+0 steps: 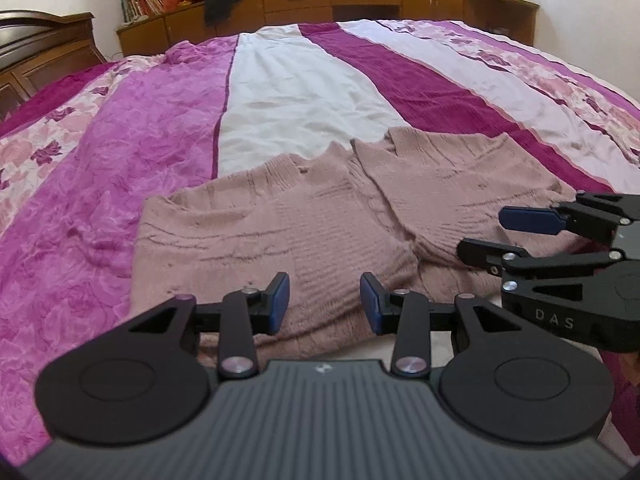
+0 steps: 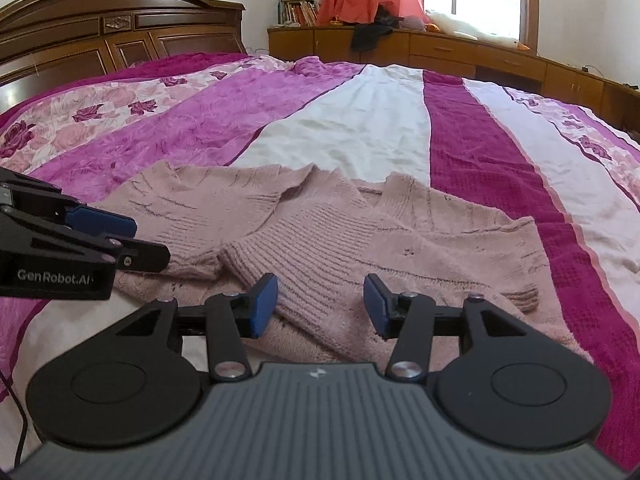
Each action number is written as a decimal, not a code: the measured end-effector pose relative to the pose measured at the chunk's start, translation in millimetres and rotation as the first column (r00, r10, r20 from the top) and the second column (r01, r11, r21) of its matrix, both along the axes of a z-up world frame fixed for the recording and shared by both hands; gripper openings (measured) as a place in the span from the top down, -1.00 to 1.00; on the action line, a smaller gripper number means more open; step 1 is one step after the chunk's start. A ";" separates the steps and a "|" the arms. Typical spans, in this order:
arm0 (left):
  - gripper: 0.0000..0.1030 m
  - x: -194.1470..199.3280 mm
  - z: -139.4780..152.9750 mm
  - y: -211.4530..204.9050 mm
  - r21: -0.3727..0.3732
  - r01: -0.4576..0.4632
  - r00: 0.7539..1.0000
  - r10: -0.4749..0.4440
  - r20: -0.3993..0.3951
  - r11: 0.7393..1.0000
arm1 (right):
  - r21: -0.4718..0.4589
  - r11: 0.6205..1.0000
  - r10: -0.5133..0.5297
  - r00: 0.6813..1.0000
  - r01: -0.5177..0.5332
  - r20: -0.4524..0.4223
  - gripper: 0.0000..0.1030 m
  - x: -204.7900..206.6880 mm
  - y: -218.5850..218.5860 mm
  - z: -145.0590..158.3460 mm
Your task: Fold small clothes
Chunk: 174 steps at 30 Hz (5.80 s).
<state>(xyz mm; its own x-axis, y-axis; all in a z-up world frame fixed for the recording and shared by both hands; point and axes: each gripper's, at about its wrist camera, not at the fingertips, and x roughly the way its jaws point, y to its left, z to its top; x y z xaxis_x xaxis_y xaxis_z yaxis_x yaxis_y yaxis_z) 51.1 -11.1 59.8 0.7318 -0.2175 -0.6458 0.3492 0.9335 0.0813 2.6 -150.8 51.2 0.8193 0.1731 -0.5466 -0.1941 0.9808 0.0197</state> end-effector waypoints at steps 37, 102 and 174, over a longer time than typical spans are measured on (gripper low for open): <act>0.72 12.4 -9.5 -9.3 0.117 0.090 0.986 -0.105 0.128 0.989 | -0.022 0.999 0.030 1.000 -0.030 0.007 -0.10 -1.8 5.4 -8.9; 0.66 118.1 -16.8 93.3 0.009 -0.246 0.969 0.245 0.018 0.969 | -0.334 0.918 -0.178 0.974 0.216 0.141 0.83 116.0 -107.9 -1.4; 0.01 -15.9 8.2 94.6 -0.078 -0.406 0.901 0.384 -0.201 0.911 | 0.371 0.820 -0.394 0.901 0.435 -0.184 -0.14 -50.7 -149.1 -8.7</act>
